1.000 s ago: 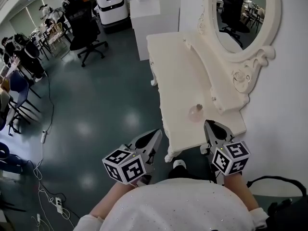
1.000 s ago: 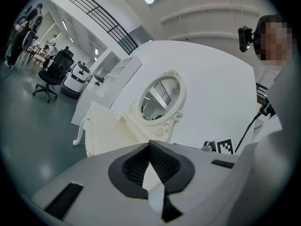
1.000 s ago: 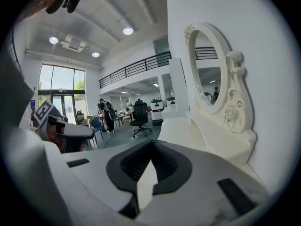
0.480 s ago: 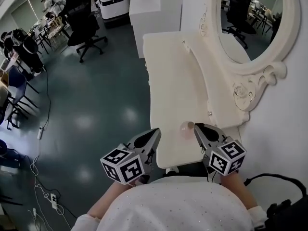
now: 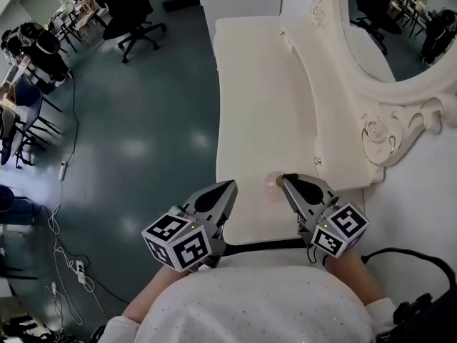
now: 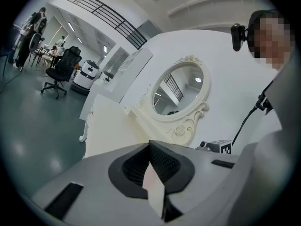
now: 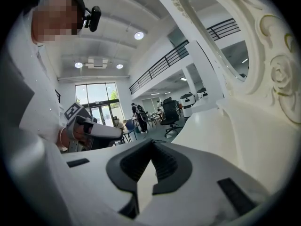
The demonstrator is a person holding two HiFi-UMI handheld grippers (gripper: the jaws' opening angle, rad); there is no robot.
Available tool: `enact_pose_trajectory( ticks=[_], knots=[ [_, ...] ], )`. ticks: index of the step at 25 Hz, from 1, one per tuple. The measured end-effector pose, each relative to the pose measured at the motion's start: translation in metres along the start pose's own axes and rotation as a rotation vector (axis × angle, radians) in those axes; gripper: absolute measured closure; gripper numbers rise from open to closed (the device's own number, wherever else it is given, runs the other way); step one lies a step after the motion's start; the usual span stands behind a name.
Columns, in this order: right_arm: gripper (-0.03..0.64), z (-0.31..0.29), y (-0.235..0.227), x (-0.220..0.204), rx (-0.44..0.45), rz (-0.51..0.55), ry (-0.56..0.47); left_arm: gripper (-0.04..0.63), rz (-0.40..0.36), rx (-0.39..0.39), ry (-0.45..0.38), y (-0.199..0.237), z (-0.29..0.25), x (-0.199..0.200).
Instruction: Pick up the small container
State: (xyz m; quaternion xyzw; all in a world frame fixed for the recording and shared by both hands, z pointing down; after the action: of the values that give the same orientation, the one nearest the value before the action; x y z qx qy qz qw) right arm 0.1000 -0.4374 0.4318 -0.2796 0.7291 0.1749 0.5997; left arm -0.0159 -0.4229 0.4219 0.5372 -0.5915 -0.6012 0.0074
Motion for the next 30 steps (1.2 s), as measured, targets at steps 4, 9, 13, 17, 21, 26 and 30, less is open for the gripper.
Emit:
enact_pose_trajectory(
  ticks=[4,9,13,17,21,26,30],
  knots=[
    [0.593,-0.008,-0.005,-0.008,-0.01,-0.019,-0.013,0.595,0.017,0.052,0.018,0.013,0.003,-0.007],
    [0.445,-0.015,-0.007,-0.023,0.005,-0.034,0.001,0.595,0.023,0.083,0.03,0.017,0.0,-0.011],
    [0.405,-0.019,-0.012,-0.036,-0.023,0.009,0.025,0.595,0.015,0.105,0.032,0.018,0.0,-0.011],
    [0.395,-0.026,-0.011,-0.054,-0.007,0.017,0.07,0.595,0.016,0.121,0.03,0.02,0.001,-0.012],
    [0.391,-0.032,-0.01,-0.066,0.011,0.029,0.107,0.595,0.023,0.132,0.03,0.025,0.0,-0.012],
    [0.417,-0.037,-0.011,-0.071,-0.01,0.086,0.129,0.595,0.045,0.137,0.03,0.028,-0.001,-0.012],
    [0.448,-0.039,-0.014,-0.073,-0.022,0.09,0.125,0.595,0.051,0.14,0.031,0.03,-0.003,-0.014]
  ],
)
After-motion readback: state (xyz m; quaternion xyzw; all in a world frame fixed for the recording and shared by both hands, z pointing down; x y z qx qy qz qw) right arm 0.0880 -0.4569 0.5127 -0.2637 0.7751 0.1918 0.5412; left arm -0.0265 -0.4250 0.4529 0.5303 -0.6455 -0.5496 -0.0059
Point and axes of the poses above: the fingertips, and each gripper's own axes: z backward along the fingers, y to its left, x out of its top, the point moved 1 cm from there along z, backward along the fingers, and after that the axes turned 13 degrees about z, right-handed, at the moved point
